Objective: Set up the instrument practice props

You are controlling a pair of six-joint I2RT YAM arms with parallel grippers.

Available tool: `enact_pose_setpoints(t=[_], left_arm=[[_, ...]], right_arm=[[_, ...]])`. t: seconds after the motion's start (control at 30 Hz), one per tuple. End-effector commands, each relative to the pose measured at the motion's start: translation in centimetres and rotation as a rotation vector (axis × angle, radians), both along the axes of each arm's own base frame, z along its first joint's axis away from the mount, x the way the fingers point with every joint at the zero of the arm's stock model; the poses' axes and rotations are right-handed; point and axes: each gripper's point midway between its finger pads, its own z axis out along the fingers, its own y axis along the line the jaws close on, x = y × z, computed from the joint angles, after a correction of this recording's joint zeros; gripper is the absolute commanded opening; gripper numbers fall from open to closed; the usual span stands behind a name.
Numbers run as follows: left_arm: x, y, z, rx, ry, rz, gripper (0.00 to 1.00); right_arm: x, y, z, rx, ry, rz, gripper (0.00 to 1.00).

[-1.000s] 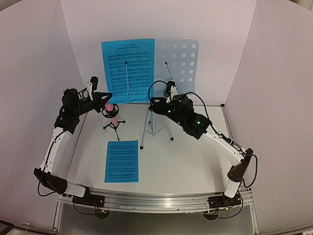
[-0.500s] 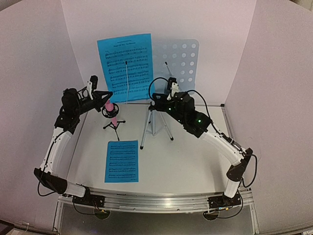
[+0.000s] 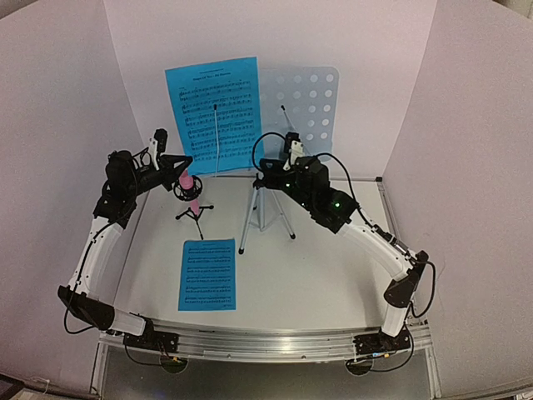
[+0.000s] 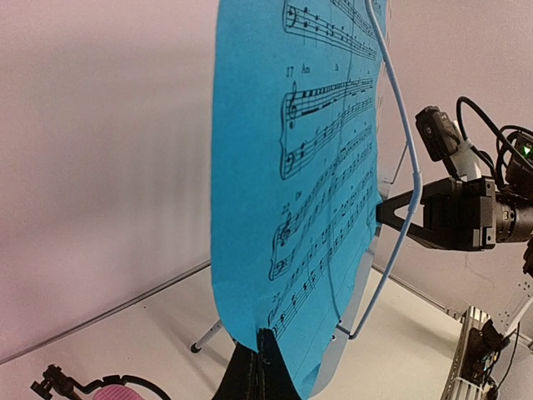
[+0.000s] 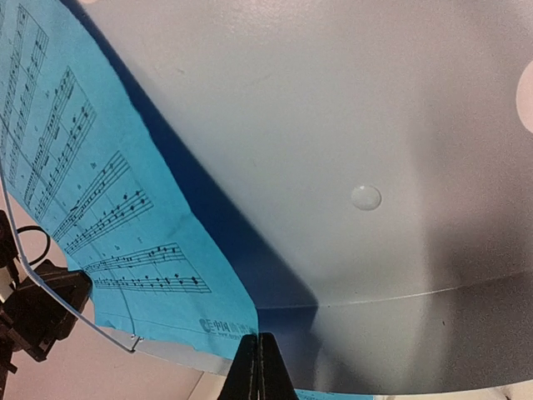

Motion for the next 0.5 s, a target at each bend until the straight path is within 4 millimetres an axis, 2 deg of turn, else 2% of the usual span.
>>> enact_pose_setpoints(t=[0.0, 0.47], left_arm=[[0.2, -0.12, 0.61, 0.005, -0.043, -0.002, 0.0], [0.37, -0.09, 1.19, 0.018, -0.076, 0.002, 0.0]], right_arm=[[0.66, -0.36, 0.77, 0.009, -0.023, -0.028, 0.0], [0.83, -0.93, 0.02, -0.004, -0.011, -0.058, 0.0]])
